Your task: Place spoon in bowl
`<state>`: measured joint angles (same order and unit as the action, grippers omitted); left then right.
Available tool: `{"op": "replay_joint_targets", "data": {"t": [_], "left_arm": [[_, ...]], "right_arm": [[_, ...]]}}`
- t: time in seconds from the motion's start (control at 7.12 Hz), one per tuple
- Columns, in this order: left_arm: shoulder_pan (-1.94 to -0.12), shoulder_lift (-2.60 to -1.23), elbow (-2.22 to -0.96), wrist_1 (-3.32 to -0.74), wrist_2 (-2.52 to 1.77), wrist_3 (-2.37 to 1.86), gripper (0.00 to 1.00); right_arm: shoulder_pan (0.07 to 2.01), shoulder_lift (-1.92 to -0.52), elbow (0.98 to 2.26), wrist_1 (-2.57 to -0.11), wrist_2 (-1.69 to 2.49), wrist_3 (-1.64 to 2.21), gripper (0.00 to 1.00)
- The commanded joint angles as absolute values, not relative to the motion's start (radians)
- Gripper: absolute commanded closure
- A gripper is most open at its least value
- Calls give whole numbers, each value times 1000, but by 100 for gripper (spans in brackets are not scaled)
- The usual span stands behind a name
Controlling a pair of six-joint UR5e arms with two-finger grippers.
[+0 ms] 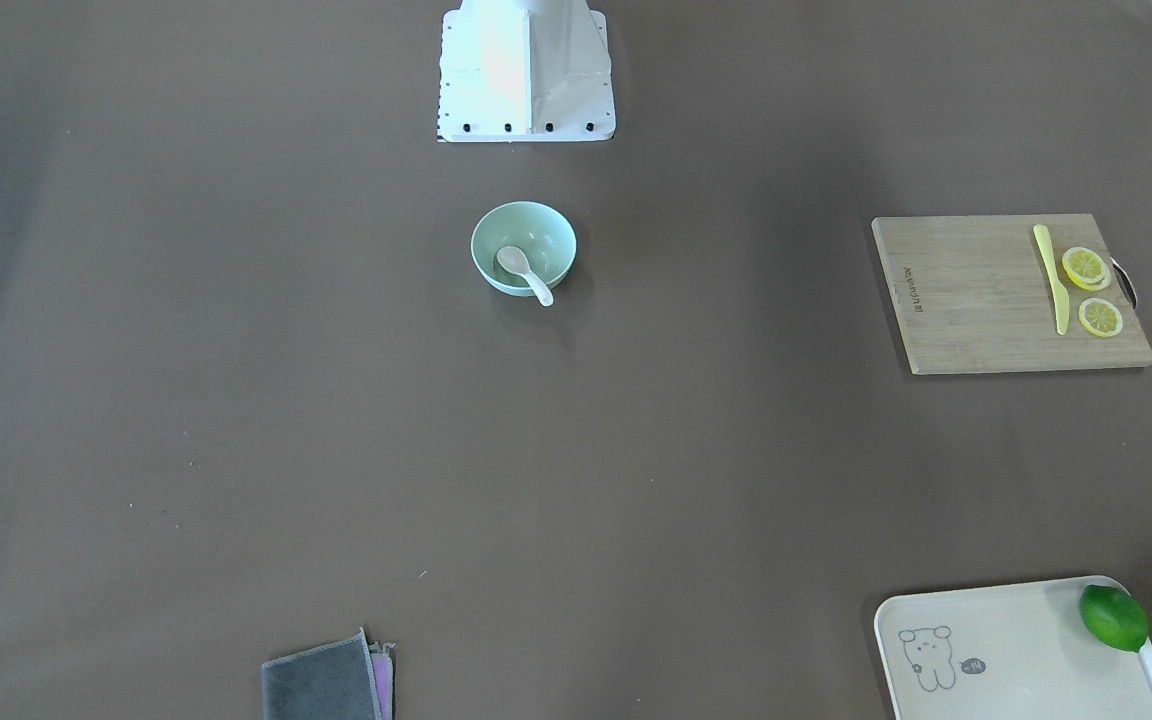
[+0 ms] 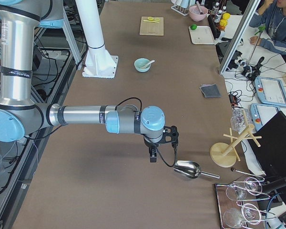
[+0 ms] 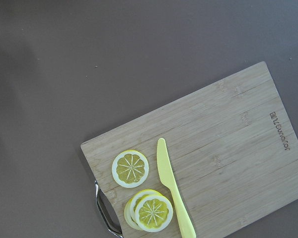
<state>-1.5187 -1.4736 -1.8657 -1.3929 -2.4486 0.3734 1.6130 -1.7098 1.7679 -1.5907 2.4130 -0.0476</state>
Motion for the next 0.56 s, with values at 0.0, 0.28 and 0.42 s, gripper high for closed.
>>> {"op": "replay_joint_targets", "data": {"t": [0.0, 0.28, 0.42], "left_arm": [[-1520, -1470, -1868, -1393, -2442, 374, 2], [-1520, -1468, -1873, -1397, -2439, 374, 2], [-1520, -1470, -1870, -1394, -2438, 368, 2]], "right_arm": [[1627, -1724, 1776, -1591, 2416, -48, 0], [1632, -1724, 1776, -1591, 2416, -48, 0], [1634, -1724, 1776, -1591, 2416, -48, 0]]}}
